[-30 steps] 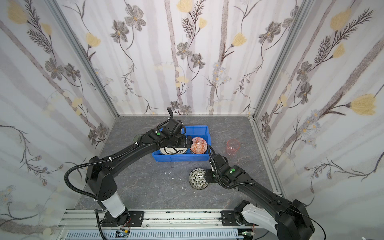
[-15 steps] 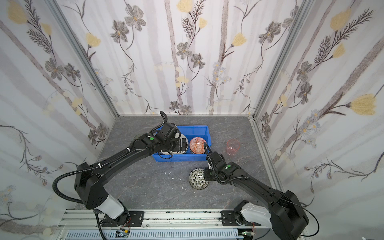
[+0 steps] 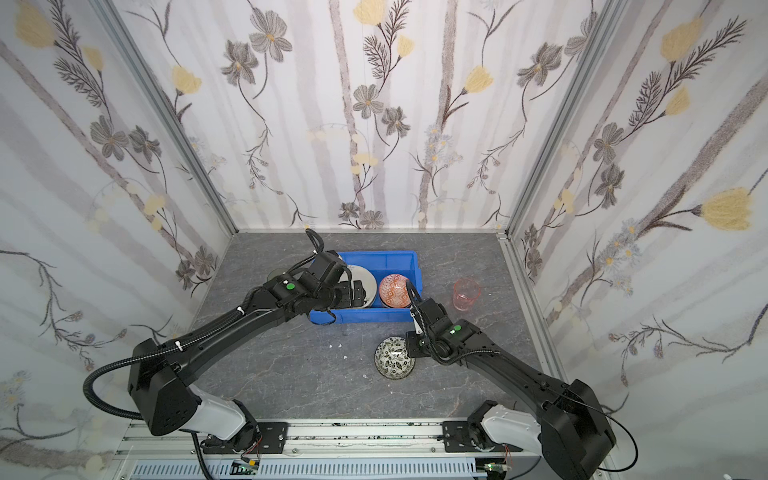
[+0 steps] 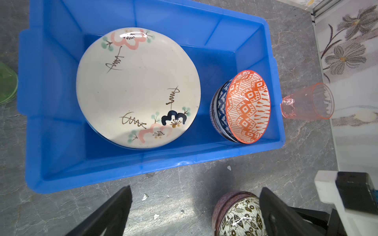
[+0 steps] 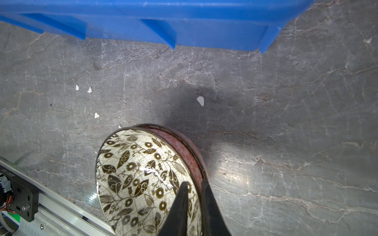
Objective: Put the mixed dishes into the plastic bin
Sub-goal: 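Tilt the leaf-patterned bowl up with the right gripper while the left reaches toward it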
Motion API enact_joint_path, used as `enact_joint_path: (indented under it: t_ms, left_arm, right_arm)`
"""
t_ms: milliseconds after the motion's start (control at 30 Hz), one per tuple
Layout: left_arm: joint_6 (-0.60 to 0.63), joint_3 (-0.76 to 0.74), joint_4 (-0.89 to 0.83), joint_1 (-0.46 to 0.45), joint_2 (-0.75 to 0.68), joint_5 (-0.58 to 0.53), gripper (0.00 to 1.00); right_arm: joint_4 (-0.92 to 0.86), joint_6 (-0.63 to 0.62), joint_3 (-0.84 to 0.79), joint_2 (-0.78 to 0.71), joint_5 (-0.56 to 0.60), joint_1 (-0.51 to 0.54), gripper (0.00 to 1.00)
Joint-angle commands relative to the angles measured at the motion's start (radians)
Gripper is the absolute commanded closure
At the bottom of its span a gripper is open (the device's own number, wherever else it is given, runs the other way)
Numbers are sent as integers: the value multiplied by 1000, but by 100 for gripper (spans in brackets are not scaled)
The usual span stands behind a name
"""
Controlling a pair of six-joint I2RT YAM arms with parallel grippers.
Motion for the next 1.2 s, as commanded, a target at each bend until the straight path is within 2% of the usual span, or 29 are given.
enact_joint_path:
  t_ms: [0,133,333,533,1167]
  left_arm:
    - [-13,-5,9,0,-12,-23,0]
    - [-12,-5,10,0,-14,-22,0]
    - [-6,-4,10,0,-5,-19,0]
    - [-1,-10,10,0,-9,-21,0]
    - [6,4,12,2,19,-11,0]
  right_arm:
    - [-11,-7,11,-17,5,2,86]
    - [-25,-3,8,-33,21,2,84]
    - [-27,11,-13,-23,32,1,71]
    - [-20,14,-17,0,17,0,70]
    - [20,16,-21,49,-25,3,83]
